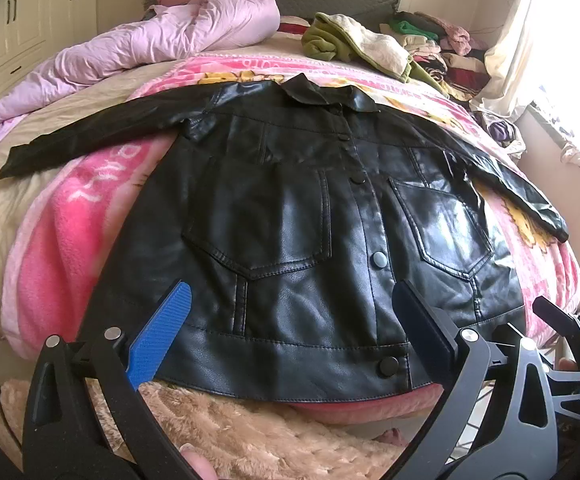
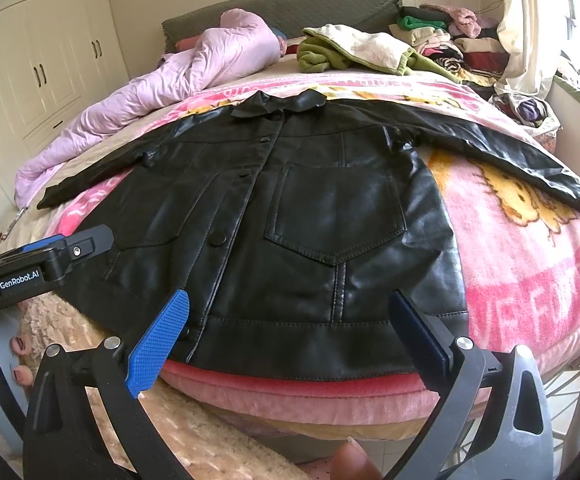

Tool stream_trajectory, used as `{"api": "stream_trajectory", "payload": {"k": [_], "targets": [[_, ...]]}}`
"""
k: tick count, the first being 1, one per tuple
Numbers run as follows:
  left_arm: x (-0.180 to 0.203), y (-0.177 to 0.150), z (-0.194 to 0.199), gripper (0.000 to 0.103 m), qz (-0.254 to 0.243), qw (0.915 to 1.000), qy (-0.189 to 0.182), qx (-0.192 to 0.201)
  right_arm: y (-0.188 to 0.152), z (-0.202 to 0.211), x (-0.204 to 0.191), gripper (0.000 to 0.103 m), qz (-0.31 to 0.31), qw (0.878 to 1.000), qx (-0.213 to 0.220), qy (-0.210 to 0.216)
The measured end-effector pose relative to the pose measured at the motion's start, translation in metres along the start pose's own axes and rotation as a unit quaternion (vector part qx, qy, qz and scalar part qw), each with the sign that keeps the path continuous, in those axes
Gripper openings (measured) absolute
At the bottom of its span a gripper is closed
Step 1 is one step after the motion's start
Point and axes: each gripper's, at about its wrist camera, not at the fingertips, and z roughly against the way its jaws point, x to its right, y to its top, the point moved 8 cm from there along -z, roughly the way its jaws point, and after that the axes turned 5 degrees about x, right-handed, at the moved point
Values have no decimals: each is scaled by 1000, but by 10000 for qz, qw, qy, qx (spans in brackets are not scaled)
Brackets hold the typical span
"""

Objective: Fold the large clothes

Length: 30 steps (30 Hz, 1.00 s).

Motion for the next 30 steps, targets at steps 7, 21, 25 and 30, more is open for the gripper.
{"api": "stream_trajectory", "payload": {"k": [7,21,25,30], "targets": [[1,0,1,94,-3,10000,-9,2,2,-1,-3,99,27,10000,-2,12],[1,0,0,94,-1,10000,0,8,3,-2,-5,99,43,10000,-3,21],[1,0,0,94,8,10000,12,-5,4,-3,-6,99,24,10000,-3,29],[0,5,-4,94,33,10000,38,-39,10,-7,-7,99,1,10000,16,62]]}}
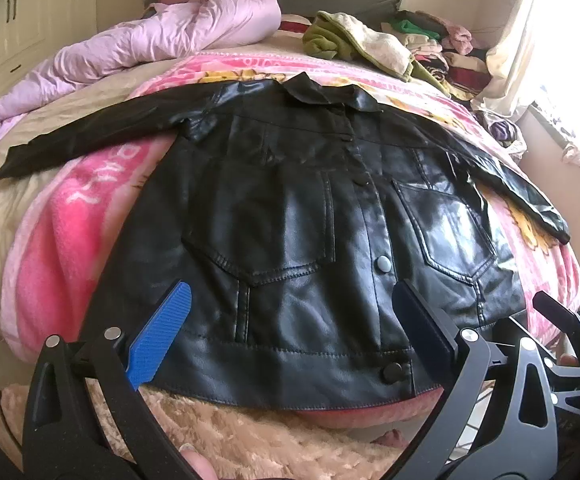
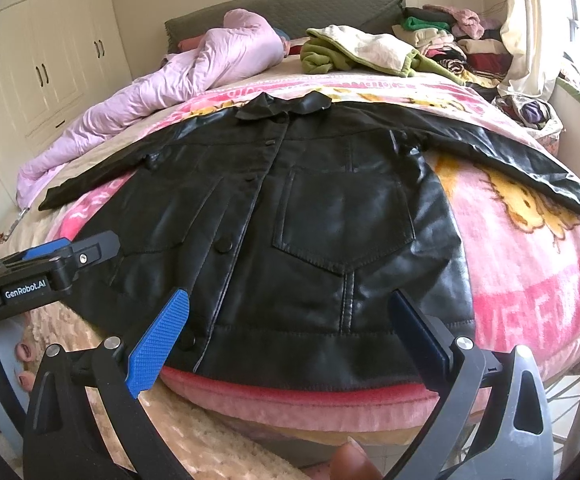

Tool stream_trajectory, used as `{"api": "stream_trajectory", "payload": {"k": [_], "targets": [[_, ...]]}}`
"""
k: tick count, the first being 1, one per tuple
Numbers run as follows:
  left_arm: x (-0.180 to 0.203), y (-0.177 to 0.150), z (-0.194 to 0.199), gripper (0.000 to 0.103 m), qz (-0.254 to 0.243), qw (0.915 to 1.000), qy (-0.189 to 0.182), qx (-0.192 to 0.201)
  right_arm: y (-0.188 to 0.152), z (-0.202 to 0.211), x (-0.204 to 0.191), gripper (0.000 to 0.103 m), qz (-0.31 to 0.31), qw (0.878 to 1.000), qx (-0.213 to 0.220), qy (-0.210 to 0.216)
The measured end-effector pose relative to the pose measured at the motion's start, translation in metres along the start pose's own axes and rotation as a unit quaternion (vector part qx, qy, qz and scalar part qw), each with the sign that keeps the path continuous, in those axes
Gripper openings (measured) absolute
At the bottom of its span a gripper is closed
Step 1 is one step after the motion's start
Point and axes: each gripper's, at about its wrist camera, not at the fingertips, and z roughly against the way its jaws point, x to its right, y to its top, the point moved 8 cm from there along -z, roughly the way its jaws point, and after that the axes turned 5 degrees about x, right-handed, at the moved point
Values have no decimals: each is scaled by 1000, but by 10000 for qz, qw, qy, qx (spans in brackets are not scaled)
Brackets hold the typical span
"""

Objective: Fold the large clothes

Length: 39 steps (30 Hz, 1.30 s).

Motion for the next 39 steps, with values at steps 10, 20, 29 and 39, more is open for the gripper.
{"api": "stream_trajectory", "payload": {"k": [10,20,29,39], "targets": [[-18,34,-19,94,74,9999,122,52,38,-17,-9,99,103,9998,123,124],[-35,82,-40,94,194,9995,198,125,81,-43,-12,99,38,9997,169,190],[-35,115,-65,94,177,9993,324,55,117,-67,-3,99,-93,9996,213,155],[-14,170,-85,94,77,9993,226,273,158,-91,34,99,-672,9973,278,-38]]}}
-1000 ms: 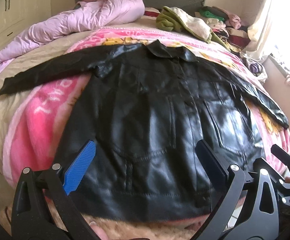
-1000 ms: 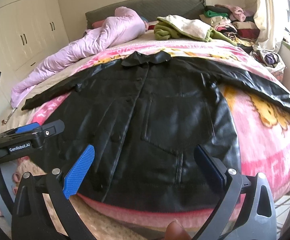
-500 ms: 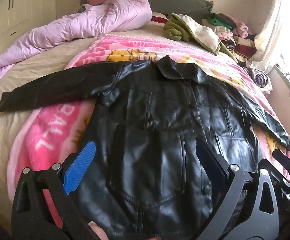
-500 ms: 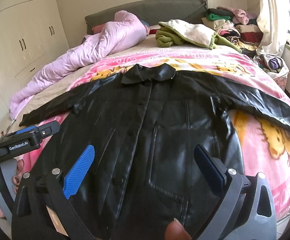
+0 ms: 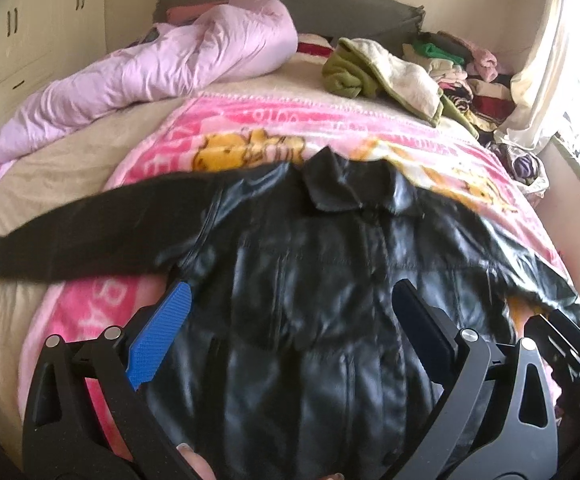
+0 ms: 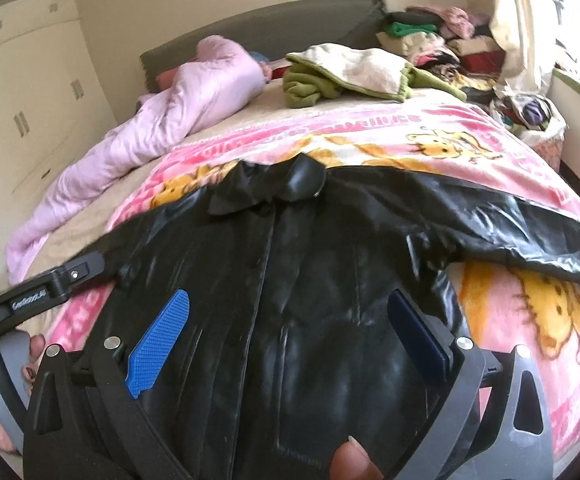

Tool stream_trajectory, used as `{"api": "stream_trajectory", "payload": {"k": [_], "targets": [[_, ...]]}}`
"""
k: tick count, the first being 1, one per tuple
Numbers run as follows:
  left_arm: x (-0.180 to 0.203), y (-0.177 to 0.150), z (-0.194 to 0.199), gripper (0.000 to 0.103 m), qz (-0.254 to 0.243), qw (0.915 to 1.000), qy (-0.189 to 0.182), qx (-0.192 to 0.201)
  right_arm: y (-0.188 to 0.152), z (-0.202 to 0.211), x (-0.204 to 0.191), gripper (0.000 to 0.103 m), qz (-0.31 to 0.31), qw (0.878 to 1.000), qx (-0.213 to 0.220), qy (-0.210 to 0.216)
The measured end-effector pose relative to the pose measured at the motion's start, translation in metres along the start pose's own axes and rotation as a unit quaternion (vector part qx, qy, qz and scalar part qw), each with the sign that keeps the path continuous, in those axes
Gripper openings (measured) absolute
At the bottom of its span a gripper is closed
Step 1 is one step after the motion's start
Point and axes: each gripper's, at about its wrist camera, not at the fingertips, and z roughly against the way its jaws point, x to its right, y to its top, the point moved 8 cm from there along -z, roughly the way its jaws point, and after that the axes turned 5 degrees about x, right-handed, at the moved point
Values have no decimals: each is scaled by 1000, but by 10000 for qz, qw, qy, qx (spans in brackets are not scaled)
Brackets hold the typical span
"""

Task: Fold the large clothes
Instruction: 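Grasp the jacket sleeve with the right tool and lift it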

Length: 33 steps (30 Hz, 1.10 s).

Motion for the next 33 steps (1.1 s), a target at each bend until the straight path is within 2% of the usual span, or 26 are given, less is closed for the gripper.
{"api": "stream_trajectory", "payload": {"k": [12,17,20,25,28,33], "targets": [[21,30,-53,94,-49,9999,32,-94,47,-25,82,99,-912,9937,263,-590],[34,34,-76,94,-74,9998,-24,-159,56,-34,133,99,-1300,9852,366,-1052],[42,30,-89,94,-18,9996,-133,-244,56,-36,164,99,-1664,9784,433,-1149],[56,21,-109,94,-42,9989,-282,-375,47,-36,214,99,-2193,9629,441,-1508],[63,18,-120,94,-73,9984,-320,-454,37,-34,245,99,-2516,9493,420,-1836],[73,8,-134,94,-104,9975,-387,-584,20,-25,293,99,-3030,9192,494,-2466]]}}
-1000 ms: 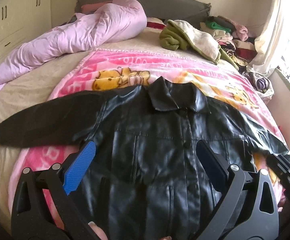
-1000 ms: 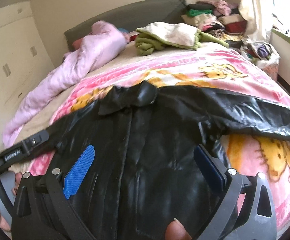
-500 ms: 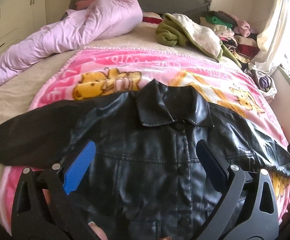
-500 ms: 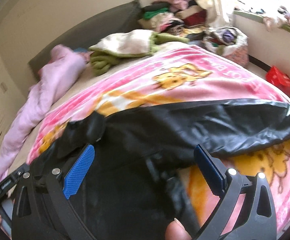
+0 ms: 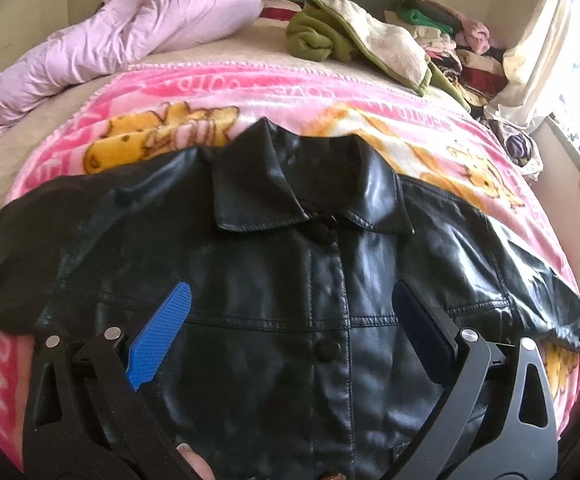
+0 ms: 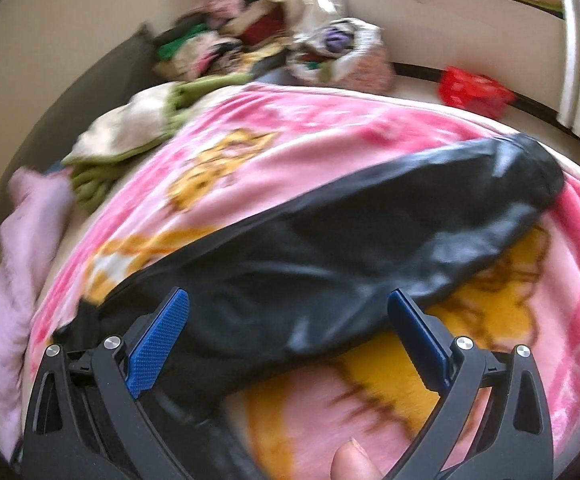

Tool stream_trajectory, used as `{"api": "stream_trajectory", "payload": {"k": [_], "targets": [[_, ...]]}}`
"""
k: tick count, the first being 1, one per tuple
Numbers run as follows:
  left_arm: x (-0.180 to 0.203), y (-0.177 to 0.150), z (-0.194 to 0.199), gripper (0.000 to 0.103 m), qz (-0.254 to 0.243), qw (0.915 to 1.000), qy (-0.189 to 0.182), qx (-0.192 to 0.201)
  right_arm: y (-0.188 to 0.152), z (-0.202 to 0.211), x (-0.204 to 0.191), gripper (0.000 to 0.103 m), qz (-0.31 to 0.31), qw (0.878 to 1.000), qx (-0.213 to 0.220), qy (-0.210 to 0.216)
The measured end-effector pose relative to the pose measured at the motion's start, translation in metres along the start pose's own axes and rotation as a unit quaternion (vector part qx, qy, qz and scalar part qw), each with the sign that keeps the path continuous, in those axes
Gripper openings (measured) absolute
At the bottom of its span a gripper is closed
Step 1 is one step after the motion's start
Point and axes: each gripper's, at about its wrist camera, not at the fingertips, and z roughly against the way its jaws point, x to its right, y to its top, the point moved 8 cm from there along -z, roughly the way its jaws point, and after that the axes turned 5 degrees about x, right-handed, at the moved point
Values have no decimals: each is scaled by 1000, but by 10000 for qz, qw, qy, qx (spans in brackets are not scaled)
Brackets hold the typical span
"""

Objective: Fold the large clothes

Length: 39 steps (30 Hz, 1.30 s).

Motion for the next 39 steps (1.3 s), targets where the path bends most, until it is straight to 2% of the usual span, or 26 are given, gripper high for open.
{"api": "stream_trajectory", "payload": {"k": [3,8,11,15,21,23,24,25,26,27,29,35,39], "targets": [[4,-7,-7,94,-40,10000,-20,-86,3,-8,26,99,-470,9987,-36,-185],[7,-14,-11,94,-56,9998,-46,-167,6,-20,84,99,-1291,9889,-39,-731],[6,-13,-10,94,-83,9998,-26,-157,4,-33,105,99,-1636,9829,-201,-816],[1,-10,-6,94,-73,9998,41,-158,9,-55,123,99,-2100,9758,-297,-536],[-16,1,5,94,69,9999,112,-75,37,-70,122,96,-2329,9725,-33,73],[-21,4,7,94,127,9998,118,-63,45,-72,120,75,-2354,9717,58,197],[-23,5,8,94,144,9998,119,-53,52,-72,117,50,-2300,9728,166,235],[-24,7,9,94,161,9998,126,-47,56,-71,114,39,-2251,9736,216,315],[-26,8,11,94,188,9997,133,-51,61,-70,109,35,-2199,9743,261,407],[-27,9,12,94,217,9997,125,-49,66,-65,104,24,-2119,9756,332,466],[-28,12,15,94,298,9995,48,-34,78,-51,90,9,-1920,9778,544,642],[-34,20,24,94,610,9980,-143,-55,108,5,16,7,-1112,9732,1036,1728],[-42,26,34,94,743,9971,-190,8,105,50,-56,7,-342,9576,1125,2630]]}}
